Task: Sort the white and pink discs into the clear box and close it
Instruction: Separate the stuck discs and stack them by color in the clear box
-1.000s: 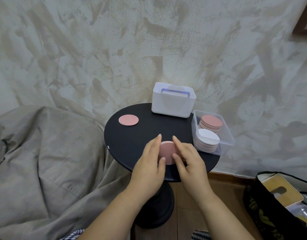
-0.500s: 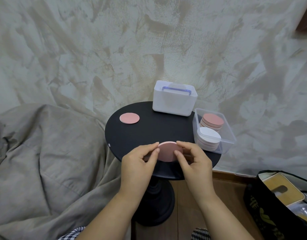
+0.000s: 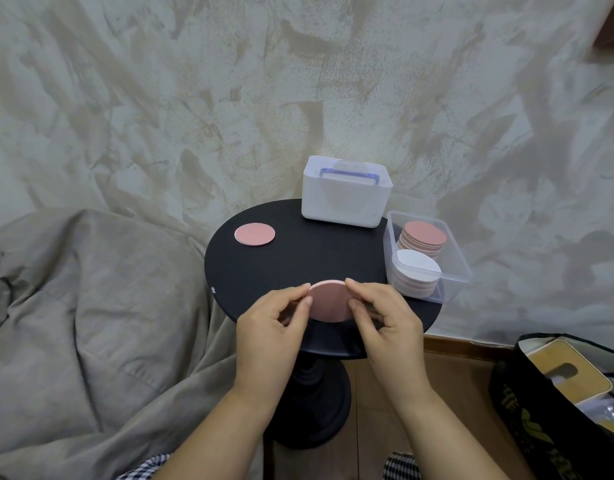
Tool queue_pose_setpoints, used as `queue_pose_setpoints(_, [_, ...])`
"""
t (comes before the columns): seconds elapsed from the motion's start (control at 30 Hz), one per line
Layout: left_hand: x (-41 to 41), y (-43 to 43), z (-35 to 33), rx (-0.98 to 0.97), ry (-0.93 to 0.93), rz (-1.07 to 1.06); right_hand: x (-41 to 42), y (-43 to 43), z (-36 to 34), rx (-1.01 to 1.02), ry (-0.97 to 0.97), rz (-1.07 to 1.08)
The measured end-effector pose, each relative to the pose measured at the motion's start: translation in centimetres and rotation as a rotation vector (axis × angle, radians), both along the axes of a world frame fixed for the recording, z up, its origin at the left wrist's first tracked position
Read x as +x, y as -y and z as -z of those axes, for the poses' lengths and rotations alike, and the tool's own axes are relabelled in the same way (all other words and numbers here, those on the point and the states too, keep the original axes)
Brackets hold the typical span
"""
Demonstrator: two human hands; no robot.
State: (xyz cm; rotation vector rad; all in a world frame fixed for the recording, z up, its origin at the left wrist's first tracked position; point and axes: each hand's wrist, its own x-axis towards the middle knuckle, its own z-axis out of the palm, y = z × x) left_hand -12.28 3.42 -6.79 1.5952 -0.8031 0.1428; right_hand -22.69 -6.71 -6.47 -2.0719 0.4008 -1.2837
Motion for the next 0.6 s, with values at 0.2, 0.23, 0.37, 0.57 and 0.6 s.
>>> queue_pose_setpoints(0.2, [0.0,0.4,-0.5,0.008,-0.026,0.029,-0.3,0.5,-0.5,0.068,-0.032,-0.036])
queue_pose_setpoints(0.23, [-0.1,0.7,-0.7,0.011,-0.030,0.043,-0.5,0.7,-0.9,0.096,-0.049,-0.044])
queue_pose_setpoints(0.37, [-0.9,2.8,-1.9,0.089,0.029,0.127,-2.4,3.3,-2.9,0.148,-0.050,-0.022])
queue_pose_setpoints(0.57, [-2.2,8.7,-3.6,0.338,0.154,0.318,-6.2,10.5,-6.7,0.489,-0.034,0.051])
queue_pose_setpoints(0.6, [-2.3,9.7,-3.8,0.351,0.155,0.337,-6.6,11.5,-7.4,0.531,-0.036,0.042])
